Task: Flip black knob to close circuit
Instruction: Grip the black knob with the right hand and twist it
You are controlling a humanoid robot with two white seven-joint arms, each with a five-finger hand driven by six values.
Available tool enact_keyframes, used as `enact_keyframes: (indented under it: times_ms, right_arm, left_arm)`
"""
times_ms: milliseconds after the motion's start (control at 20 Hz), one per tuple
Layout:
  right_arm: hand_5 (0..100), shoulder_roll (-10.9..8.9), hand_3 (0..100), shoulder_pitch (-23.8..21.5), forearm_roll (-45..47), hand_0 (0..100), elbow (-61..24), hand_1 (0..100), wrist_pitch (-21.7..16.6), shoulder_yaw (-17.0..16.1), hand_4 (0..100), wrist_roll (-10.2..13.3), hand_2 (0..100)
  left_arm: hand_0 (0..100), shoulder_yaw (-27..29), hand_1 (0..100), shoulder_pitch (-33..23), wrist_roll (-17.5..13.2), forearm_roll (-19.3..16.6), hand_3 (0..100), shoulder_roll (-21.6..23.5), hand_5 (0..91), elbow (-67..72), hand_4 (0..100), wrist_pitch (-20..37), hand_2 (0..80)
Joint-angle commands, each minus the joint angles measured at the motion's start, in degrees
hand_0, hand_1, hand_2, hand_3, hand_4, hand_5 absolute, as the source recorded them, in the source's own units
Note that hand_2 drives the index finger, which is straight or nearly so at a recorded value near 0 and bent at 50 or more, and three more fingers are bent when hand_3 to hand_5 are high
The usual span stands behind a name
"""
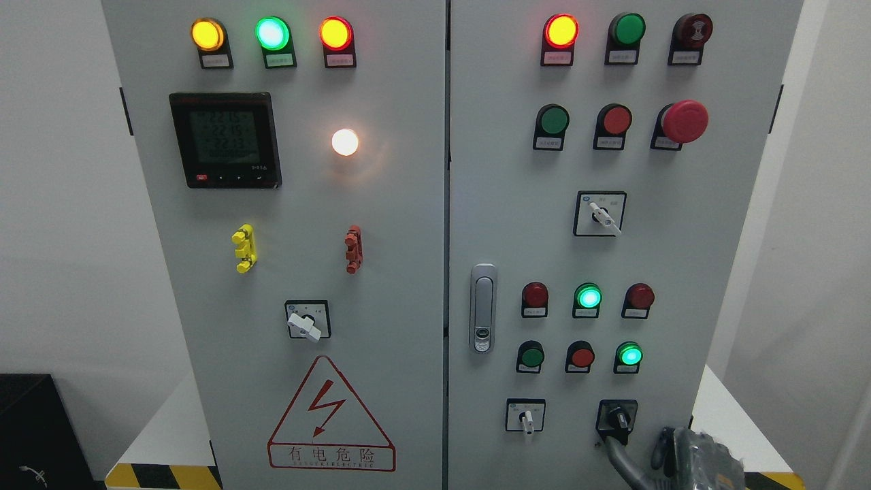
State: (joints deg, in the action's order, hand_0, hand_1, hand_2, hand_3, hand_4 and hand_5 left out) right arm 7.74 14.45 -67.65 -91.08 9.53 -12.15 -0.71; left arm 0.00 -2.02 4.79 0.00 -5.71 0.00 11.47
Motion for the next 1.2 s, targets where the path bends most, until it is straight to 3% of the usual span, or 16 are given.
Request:
enact_keyframes:
  times_ms: [0,1150]
  right_arm:
    - [82,0.00,93,0.8,0.1,0,0.8,16,0.0,-1.0,79,0.1,79]
    - [82,0.00,93,1.6,0.9,0,0.2,16,-0.1,-2.4,78,0.1,79]
  left_arm:
    - [12,-1.2,56,0.0,0.0,-1.2,0,0.0,0.0,1.2,0,0.1,0.0]
    - [12,-1.2,56,0.0,0.0,-1.1,0,0.0,0.0,1.2,0,0.1,0.0]
